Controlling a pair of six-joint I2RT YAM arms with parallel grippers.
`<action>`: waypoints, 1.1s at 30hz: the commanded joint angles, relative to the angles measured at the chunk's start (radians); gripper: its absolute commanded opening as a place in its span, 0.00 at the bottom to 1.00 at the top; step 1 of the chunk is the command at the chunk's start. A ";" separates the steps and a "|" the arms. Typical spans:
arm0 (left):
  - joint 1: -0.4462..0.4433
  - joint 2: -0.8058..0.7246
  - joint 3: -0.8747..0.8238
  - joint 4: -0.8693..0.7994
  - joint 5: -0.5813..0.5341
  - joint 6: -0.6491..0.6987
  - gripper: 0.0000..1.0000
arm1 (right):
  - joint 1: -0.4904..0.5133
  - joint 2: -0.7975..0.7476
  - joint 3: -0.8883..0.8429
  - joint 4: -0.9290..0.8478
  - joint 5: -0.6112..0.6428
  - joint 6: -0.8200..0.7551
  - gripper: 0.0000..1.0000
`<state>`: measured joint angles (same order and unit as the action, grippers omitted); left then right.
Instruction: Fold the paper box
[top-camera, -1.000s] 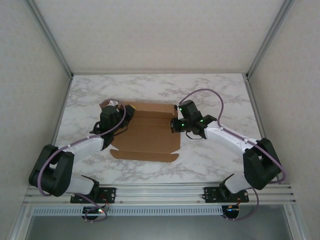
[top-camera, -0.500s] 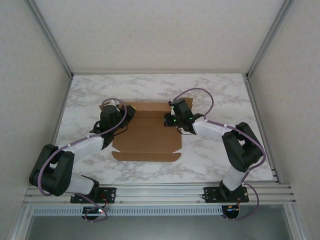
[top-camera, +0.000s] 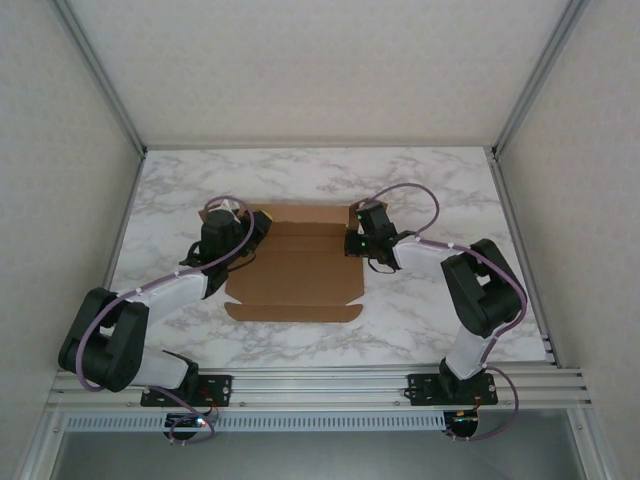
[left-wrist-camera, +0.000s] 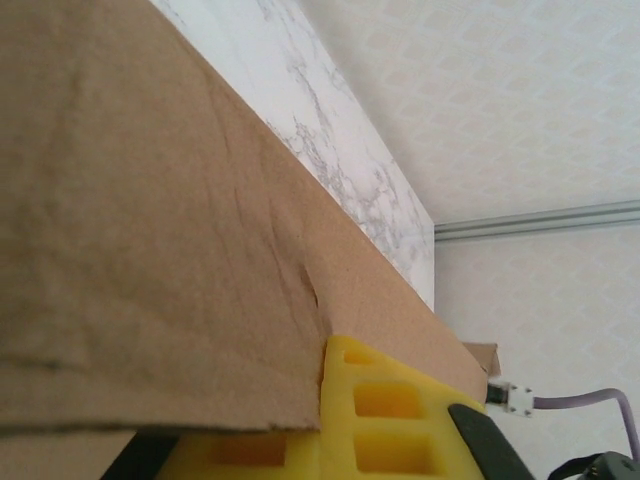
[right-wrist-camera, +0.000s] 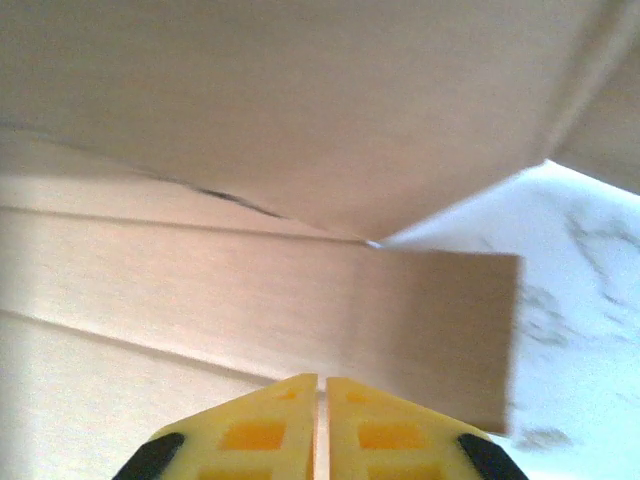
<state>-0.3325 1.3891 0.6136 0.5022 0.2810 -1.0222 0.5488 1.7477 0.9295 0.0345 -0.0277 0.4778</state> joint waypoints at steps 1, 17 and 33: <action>-0.007 -0.004 0.004 -0.097 0.032 0.052 0.00 | -0.035 -0.068 -0.040 0.020 0.026 -0.033 0.11; -0.007 0.028 0.037 -0.102 0.014 0.004 0.00 | -0.134 0.025 0.002 -0.006 -0.198 -0.014 0.43; -0.008 0.066 0.068 -0.110 0.013 -0.016 0.00 | -0.149 0.051 0.017 0.121 -0.374 0.077 0.44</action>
<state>-0.3325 1.4361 0.6735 0.4694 0.2913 -1.0470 0.4034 1.8111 0.9428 0.0872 -0.3248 0.5159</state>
